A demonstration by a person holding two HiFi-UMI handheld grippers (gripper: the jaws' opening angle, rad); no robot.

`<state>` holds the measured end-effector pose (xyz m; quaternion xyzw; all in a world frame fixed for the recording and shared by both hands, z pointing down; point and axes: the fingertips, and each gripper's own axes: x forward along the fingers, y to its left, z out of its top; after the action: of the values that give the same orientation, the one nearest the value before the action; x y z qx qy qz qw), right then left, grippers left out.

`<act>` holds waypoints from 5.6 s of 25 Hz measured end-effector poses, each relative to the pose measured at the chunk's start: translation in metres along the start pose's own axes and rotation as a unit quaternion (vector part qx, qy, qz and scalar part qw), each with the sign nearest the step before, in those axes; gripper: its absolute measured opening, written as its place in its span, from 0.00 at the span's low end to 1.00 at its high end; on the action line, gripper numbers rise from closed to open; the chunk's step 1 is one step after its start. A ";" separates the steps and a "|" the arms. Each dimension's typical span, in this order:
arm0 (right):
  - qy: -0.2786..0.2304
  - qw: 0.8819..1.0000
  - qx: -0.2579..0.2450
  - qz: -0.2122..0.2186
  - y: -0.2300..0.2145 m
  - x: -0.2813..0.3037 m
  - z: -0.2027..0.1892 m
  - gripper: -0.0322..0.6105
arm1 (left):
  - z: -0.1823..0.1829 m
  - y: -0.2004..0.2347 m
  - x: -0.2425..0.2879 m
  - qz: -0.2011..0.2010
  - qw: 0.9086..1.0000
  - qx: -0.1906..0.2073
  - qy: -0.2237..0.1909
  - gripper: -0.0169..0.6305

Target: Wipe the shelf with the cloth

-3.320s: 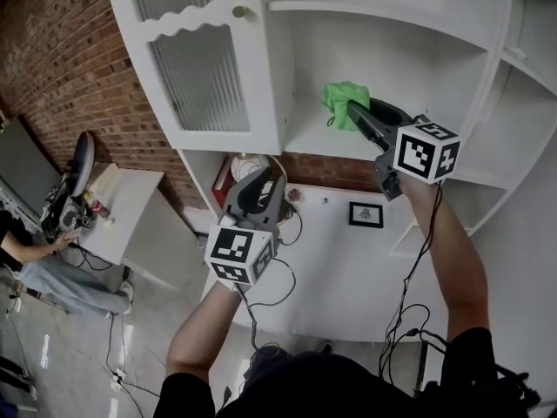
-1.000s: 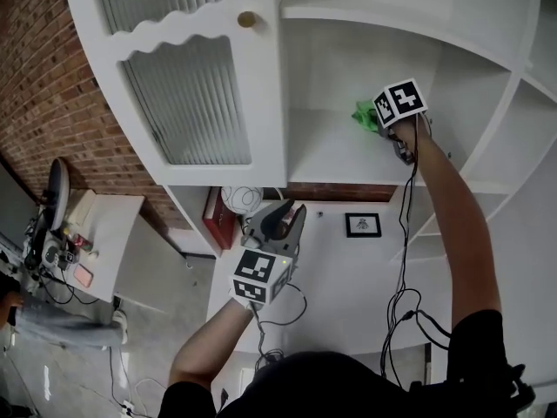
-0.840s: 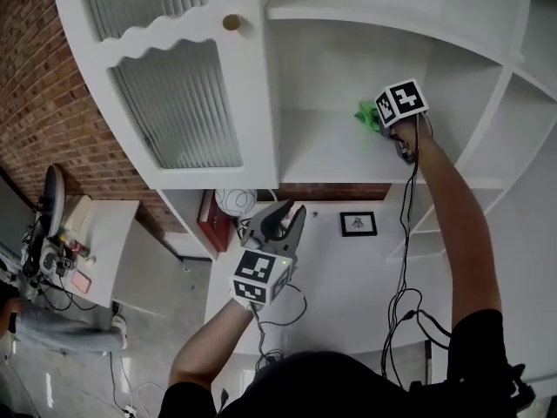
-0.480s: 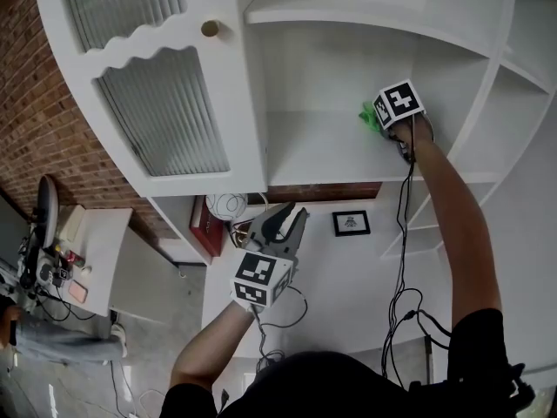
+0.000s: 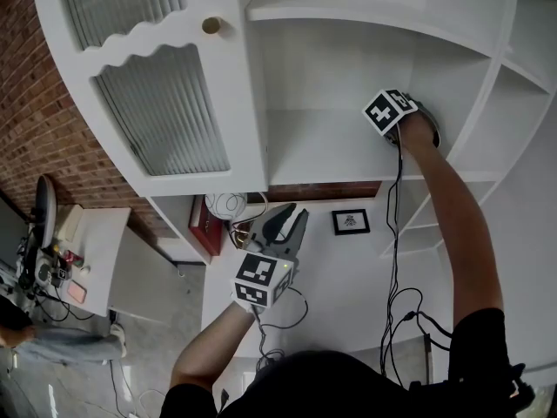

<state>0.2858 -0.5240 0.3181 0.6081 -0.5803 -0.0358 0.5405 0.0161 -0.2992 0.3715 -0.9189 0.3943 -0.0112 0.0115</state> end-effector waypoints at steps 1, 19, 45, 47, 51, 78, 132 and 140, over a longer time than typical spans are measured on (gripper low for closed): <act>0.010 1.000 -0.022 -0.015 -0.001 0.001 -0.002 0.20 | -0.001 0.000 0.000 0.000 1.000 -0.002 0.000 0.15; -0.243 0.927 0.199 0.206 0.036 -0.093 0.088 0.20 | -0.005 0.005 -0.019 0.015 1.000 -0.018 0.008 0.15; -0.203 0.865 0.191 0.417 0.182 -0.120 0.158 0.20 | -0.010 0.045 -0.087 0.098 0.995 -0.021 0.012 0.14; -0.201 0.871 0.188 0.408 0.178 -0.116 0.153 0.20 | -0.010 0.043 -0.083 0.092 0.995 -0.023 0.012 0.14; -0.192 0.878 0.192 0.394 0.166 -0.107 0.142 0.20 | -0.009 0.040 -0.075 0.083 0.996 -0.021 0.011 0.14; -0.134 0.932 0.216 0.258 0.067 -0.059 0.039 0.20 | -0.010 -0.002 -0.020 0.002 1.000 -0.017 0.012 0.14; -0.295 0.822 0.236 0.425 0.134 -0.194 0.141 0.19 | -0.035 0.019 -0.074 0.059 0.995 -0.062 0.050 0.14; -0.222 0.815 0.216 0.489 0.194 -0.170 0.149 0.19 | -0.043 0.034 -0.101 0.088 0.992 -0.065 0.057 0.14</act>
<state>0.0011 -0.4388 0.2931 0.3208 -0.8983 0.2257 0.1980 -0.0791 -0.2501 0.4119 -0.8772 0.4736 -0.0367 -0.0693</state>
